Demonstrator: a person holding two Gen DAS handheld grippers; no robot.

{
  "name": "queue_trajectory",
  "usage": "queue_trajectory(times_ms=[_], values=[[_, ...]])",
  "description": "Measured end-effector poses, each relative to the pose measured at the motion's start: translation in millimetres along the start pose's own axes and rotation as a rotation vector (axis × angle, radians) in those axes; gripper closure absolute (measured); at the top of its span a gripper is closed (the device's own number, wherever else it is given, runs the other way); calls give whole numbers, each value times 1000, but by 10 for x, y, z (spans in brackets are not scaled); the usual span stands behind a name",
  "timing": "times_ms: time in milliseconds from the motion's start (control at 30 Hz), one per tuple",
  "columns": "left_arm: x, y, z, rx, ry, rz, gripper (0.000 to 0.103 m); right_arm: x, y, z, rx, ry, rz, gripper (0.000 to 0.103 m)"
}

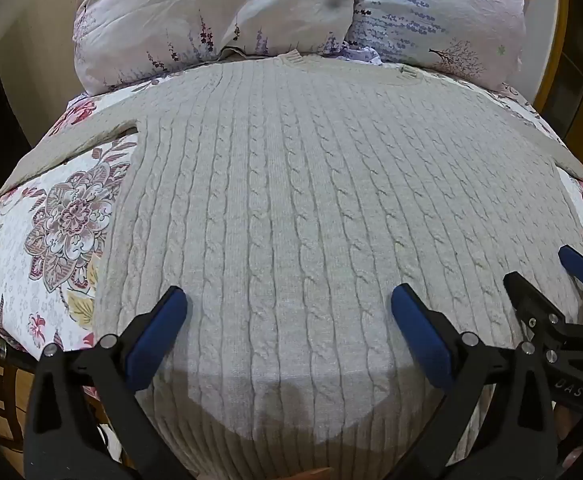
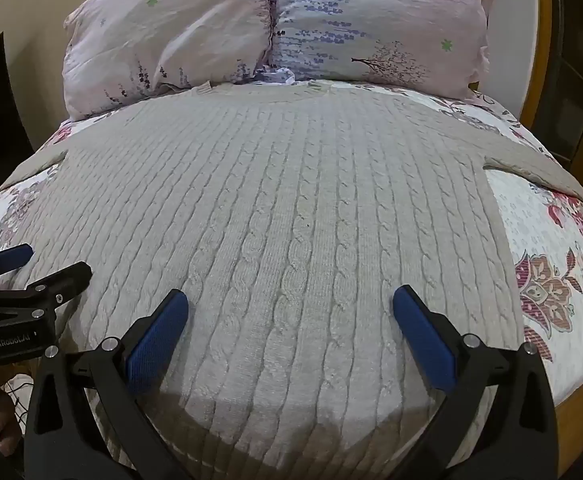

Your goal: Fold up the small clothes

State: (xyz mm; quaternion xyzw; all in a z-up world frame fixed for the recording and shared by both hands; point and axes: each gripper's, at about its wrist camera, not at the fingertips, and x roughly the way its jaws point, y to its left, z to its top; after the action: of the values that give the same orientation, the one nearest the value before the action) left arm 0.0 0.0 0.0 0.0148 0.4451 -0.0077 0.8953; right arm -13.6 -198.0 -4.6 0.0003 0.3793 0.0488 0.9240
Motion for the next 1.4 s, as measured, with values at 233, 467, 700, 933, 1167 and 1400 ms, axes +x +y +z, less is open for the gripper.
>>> queue_trajectory(times_ms=[233, 467, 700, 933, 1167, 1400], values=[[-5, 0, 3, 2, -2, 1, 2, 11, 8, 15, 5, -1, -3, 1], [-1, 0, 0, 1, -2, 1, 2, -1, -7, -8, 8, 1, -2, 1], [-1, -1, 0, 1, -3, 1, 2, 10, 2, -8, 11, -6, -4, 1], [-1, -1, 0, 1, -4, 2, 2, 18, -58, -12, 15, -4, -5, 1], [-2, -1, 0, 1, -5, 2, 2, 21, -68, -18, 14, -4, -5, 1], [-2, -1, 0, 1, -5, 2, 2, 25, -56, -16, 16, -4, -6, 1]])
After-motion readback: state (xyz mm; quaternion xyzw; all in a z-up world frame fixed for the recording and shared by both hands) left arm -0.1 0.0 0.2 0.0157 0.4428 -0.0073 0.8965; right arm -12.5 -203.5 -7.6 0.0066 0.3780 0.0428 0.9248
